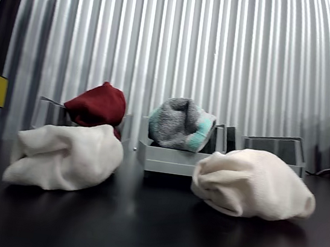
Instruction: Put the sock in the container
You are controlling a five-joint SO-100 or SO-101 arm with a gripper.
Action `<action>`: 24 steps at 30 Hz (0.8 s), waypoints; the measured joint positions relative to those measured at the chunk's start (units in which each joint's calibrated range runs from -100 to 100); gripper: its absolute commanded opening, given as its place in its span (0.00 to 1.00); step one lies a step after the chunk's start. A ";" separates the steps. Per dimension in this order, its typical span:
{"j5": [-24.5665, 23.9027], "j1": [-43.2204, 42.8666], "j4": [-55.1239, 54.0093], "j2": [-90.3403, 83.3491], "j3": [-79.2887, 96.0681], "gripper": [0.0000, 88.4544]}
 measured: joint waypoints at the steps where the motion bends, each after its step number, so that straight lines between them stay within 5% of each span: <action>1: 0.00 -0.53 0.00 3.43 -2.16 0.01; 17: 0.10 -7.62 10.51 45.96 -33.51 0.02; 24: 4.34 -13.65 15.98 55.42 -45.77 0.02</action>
